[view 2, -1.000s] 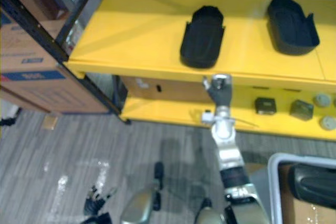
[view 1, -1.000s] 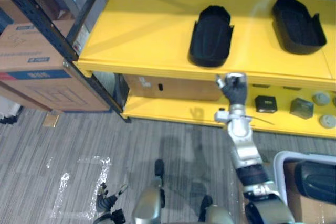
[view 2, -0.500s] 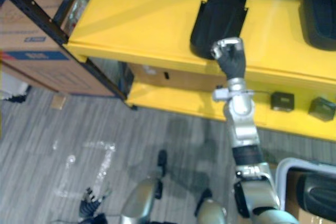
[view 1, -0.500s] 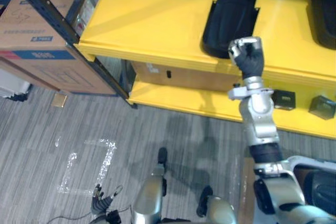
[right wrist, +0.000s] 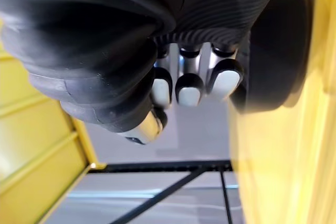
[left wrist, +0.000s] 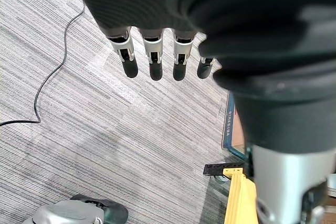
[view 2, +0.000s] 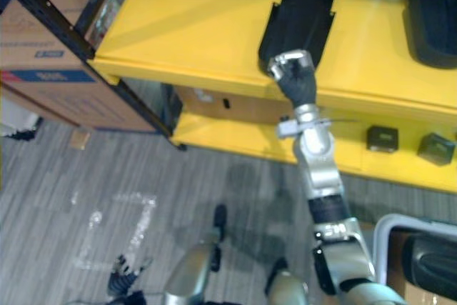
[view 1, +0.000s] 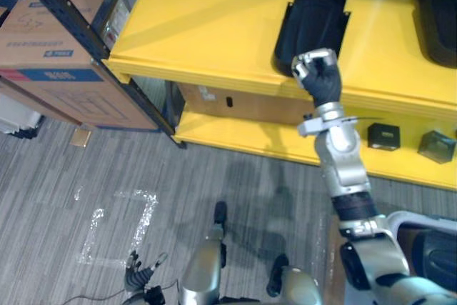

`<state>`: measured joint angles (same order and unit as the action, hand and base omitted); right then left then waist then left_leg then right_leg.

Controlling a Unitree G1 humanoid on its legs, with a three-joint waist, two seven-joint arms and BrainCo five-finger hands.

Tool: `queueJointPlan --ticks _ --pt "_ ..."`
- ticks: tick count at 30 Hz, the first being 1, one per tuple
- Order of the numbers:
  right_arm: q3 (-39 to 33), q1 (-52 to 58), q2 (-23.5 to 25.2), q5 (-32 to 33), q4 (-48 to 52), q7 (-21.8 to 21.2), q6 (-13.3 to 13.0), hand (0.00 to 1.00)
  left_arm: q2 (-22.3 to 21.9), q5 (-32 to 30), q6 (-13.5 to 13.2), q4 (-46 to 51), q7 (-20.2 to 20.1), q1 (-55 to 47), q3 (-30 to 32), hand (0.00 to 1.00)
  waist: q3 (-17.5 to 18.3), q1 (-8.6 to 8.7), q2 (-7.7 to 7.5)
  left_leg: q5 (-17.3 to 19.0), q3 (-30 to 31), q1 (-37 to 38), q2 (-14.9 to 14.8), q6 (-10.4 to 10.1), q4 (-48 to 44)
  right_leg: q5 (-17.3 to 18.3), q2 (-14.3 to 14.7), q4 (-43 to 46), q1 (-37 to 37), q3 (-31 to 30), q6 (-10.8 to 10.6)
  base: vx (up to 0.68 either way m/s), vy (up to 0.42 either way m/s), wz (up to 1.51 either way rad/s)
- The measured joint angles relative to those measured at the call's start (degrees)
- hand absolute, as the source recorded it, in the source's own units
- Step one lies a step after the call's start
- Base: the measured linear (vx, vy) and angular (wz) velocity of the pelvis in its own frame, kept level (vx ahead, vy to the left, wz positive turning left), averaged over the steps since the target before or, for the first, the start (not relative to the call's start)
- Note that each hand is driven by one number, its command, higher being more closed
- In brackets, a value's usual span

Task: Walk over and take plastic housings, then place them on the shelf

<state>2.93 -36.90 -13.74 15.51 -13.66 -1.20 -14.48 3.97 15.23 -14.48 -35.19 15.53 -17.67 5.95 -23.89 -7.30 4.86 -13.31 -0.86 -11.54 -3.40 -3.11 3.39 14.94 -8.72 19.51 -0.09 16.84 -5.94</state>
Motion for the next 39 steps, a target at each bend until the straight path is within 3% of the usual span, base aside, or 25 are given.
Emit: queueJointPlan --ticks 5,9,19,39 --pt "0.16 0.00 0.24 0.72 -0.24 0.41 0.25 1.00 0.00 0.00 -0.01 -0.12 0.28 0.04 -0.13 0.00 0.00 -0.11 0.00 0.00 0.01 -0.05 0.00 0.00 0.00 0.00 0.01 0.17 -0.01 0.00 0.00 0.00 0.000 0.00" --pt "0.12 0.00 0.37 0.71 -0.93 2.81 1.95 1.00 0.02 0.05 0.00 -0.55 0.78 0.17 -0.57 0.00 -0.01 -0.16 0.01 0.00 0.06 -0.09 0.00 0.00 0.00 0.02 0.02 0.23 -0.03 0.03 -0.01 0.00 0.000 0.00" --pt "-1.88 -3.93 -0.01 0.62 -7.42 6.41 1.96 1.00 0.03 0.11 0.01 -1.73 1.20 1.01 -1.80 0.00 -0.93 -0.44 0.35 -0.05 0.26 -0.50 0.03 -0.04 -0.29 0.20 -0.07 1.03 -0.62 0.09 0.00 0.00 0.000 0.00" --pt "-5.19 -19.30 -10.15 2.34 -26.43 7.47 1.48 1.00 0.13 0.68 0.18 -1.62 1.18 2.16 -4.61 0.00 -3.21 -1.68 2.58 -0.27 2.19 -0.92 1.17 -0.21 -1.14 2.77 -1.46 4.51 -0.90 2.02 -0.16 0.01 -0.016 0.05"
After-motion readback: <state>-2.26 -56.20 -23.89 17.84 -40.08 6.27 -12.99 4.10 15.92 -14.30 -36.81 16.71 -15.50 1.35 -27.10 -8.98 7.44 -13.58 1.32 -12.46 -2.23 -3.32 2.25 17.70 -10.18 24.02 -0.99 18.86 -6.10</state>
